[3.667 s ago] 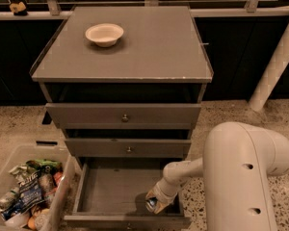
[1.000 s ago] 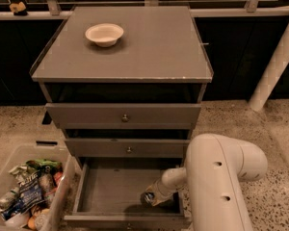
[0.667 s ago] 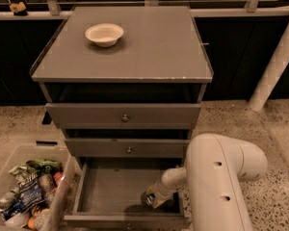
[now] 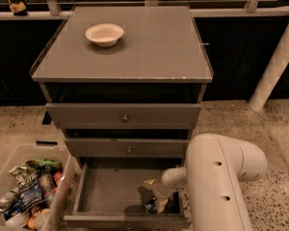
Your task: Place redbull can into bottom drawer
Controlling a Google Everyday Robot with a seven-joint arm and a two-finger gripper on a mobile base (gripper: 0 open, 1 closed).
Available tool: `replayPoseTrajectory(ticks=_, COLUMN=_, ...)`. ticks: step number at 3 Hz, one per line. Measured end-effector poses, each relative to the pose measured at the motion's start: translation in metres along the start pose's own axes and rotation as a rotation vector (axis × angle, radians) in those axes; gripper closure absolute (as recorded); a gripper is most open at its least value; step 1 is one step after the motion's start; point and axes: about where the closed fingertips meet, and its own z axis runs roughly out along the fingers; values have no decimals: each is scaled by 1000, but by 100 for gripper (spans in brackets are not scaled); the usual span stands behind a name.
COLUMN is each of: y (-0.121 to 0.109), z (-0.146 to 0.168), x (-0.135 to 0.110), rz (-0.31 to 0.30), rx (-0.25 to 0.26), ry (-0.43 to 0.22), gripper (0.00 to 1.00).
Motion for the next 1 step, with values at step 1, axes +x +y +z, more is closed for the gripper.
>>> replayPoseTrajectory(ticks=1, y=0, z=0, x=0, rz=0, rx=0, ry=0, gripper=0)
